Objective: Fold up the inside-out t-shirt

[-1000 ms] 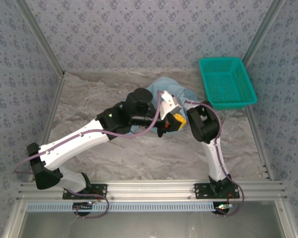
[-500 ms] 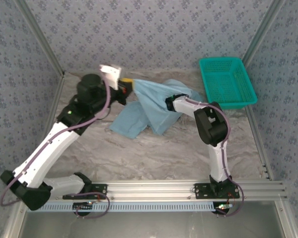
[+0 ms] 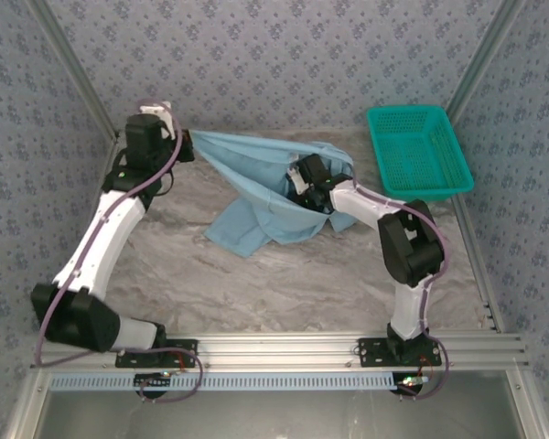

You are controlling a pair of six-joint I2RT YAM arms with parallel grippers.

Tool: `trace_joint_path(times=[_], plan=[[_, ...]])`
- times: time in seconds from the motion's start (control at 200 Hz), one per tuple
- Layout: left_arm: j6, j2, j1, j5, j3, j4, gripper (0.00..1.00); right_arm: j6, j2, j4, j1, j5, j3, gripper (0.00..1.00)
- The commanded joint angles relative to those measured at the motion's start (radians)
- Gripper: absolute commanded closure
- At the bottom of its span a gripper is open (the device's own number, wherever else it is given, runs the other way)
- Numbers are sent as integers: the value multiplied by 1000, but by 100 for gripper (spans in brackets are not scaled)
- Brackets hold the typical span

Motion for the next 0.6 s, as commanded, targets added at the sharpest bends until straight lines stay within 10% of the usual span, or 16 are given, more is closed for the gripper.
trace_joint_path(times=[0.0,0.305,0.595], plan=[[4,75,0,-5,12,56,100,-14,-89,50,26,-167,13,100],[12,294,-7,-106,65,31,100,85,-252,136,32,-395,-13,100],[-41,427,87,-172,176,-87,100,-7,-278,82,62,-345,-58,100]])
